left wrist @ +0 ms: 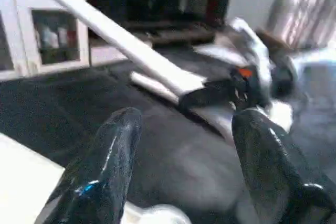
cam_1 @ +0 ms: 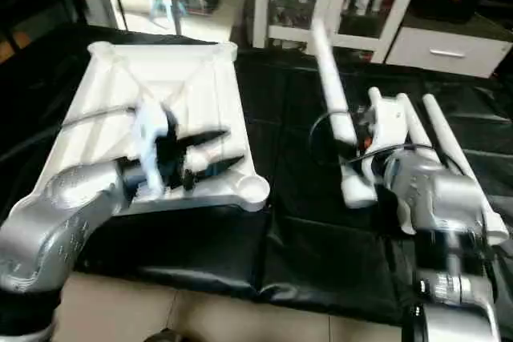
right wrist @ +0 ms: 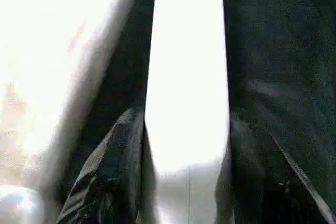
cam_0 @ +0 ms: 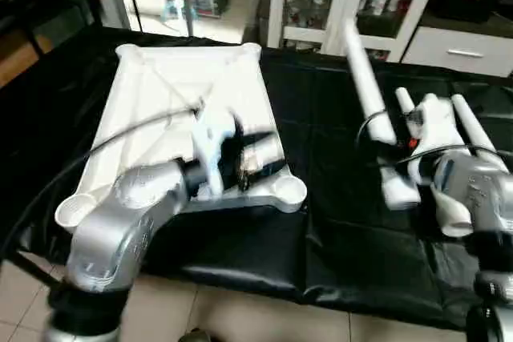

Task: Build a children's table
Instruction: Pick table leg

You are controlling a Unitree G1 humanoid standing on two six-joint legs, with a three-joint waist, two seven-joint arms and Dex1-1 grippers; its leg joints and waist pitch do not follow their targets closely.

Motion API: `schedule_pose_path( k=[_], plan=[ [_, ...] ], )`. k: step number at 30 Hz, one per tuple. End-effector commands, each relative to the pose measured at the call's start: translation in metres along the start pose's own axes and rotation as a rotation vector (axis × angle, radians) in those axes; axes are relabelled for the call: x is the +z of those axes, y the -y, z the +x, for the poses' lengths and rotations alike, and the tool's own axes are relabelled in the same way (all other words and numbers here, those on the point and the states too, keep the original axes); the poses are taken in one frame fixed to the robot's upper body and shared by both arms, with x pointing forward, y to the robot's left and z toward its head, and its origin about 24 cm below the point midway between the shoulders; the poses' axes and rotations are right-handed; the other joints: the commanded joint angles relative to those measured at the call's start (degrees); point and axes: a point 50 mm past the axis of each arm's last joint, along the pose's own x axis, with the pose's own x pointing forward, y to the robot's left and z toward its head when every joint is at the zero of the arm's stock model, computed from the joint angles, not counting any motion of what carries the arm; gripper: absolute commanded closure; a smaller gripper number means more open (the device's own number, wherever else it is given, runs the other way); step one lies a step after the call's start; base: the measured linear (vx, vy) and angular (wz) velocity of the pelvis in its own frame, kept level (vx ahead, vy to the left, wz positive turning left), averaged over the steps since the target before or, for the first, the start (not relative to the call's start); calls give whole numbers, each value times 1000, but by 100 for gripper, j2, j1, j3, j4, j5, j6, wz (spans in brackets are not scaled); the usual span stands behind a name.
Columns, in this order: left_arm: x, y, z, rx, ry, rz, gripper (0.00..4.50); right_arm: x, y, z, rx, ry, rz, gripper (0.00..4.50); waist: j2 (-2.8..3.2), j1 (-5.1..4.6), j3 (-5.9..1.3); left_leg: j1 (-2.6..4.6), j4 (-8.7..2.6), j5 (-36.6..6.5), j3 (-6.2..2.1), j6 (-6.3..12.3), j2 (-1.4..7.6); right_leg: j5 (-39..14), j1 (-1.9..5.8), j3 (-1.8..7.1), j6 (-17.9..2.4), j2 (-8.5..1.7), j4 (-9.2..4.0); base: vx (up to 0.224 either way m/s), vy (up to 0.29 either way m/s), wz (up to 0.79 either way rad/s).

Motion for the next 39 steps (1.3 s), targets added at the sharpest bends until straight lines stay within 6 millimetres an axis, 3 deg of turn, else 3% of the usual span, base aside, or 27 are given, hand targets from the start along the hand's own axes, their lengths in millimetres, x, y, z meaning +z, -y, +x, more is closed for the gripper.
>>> schedule_pose_path(
  k=[1, 5, 8, 9, 14, 15, 16, 19, 21, 23, 29, 31, 36, 37, 39],
  plan=[
    [8, -1, 4, 14, 36, -46, 100, 15, -18, -8, 97, 101, -44, 269, -21, 39, -359, 126, -397, -490, -102, 50, 329, 384, 223, 234, -1348, -361, -415, 0, 0, 0],
    [29, -3, 19, 37, 140, -168, 70, 19, -53, -26, 399, 225, 26, 269, -19, 79, -358, 128, -388, -598, -115, 94, 329, 325, 215, 234, -1349, -373, -423, 0, 0, 0],
    [35, -8, 24, 57, 149, -212, 47, 15, -59, -33, 503, 241, 81, 269, 2, 95, -356, 127, -397, -593, -123, 79, 339, 264, 211, 231, -1315, -366, -434, 0, 0, 0],
    [37, -10, 26, 64, 153, -228, 47, 13, -61, -37, 567, 252, 126, 269, -27, 98, -356, 125, -396, -576, -118, 74, 318, 245, 210, 229, -1300, -355, -442, 0, 0, 0],
    [45, -13, 29, 56, 177, -271, 1, 11, -60, -50, 718, 262, 237, 269, -54, 125, -362, 111, -393, -443, -125, 99, 316, 205, 223, 223, -1249, -376, -444, 0, 0, 0],
    [46, -13, 29, 55, 179, -274, 1, 11, -60, -51, 723, 263, 241, 269, -100, 119, -364, 109, -390, -417, -119, 115, 319, 226, 231, 223, -1258, -379, -445, 0, 0, 0],
    [47, -12, 29, 53, 182, -283, 0, 12, -60, -52, 737, 265, 252, 269, -87, 131, -365, 103, -386, -380, -124, 123, 318, 239, 236, 220, -1270, -386, -432, 0, 0, 0],
    [48, -13, 29, 62, 191, -300, 0, 12, -60, -54, 752, 257, 252, 269, -150, 128, -354, 94, -381, -253, -109, 186, 318, 129, 229, 216, -1232, -388, -453, 0, 0, 0],
    [49, -13, 29, 67, 192, -310, 0, 12, -60, -55, 758, 251, 252, 269, -133, 130, -352, 89, -377, -199, -110, 178, 315, 112, 227, 218, -1216, -388, -448, 0, 0, 0],
    [49, -12, 28, 66, 197, -324, 0, 13, -62, -55, 763, 241, 239, 269, -154, 125, -344, 97, -387, -242, -111, 139, 321, 0, 220, 215, -1174, -388, -465, 0, 0, 0],
    [52, -14, 30, 109, 217, -363, 0, 15, -65, -34, 478, 236, -73, 269, -146, 122, -343, 96, -392, -244, -114, -129, 321, 5, 214, 227, -1006, -393, -470, 0, 0, 0],
    [52, -17, 32, 135, 224, -387, 0, 16, -70, -28, 420, 247, -182, 269, -155, 111, -336, 97, -391, -264, -113, -139, 308, 70, 218, 229, -989, -375, -472, 0, 0, 0],
    [46, -26, 34, 227, 201, -406, 0, 15, -87, -24, 431, 291, -243, 269, -144, 102, -345, 94, -379, -246, -125, 33, 308, 354, 224, 237, -973, -363, -446, 0, 0, 0],
    [44, -29, 35, 254, 202, -418, 0, 14, -91, -24, 437, 298, -254, 269, -108, 102, -350, 96, -374, -247, -131, 53, 309, 424, 222, 236, -990, -361, -443, 0, 0, 0],
    [42, -36, 35, 320, 196, -439, 0, 13, -96, -21, 424, 320, -320, 269, -111, 105, -354, 96, -375, -223, -140, 36, 321, 566, 227, 229, -999, -357, -429, 0, 0, 0]
  ],
)
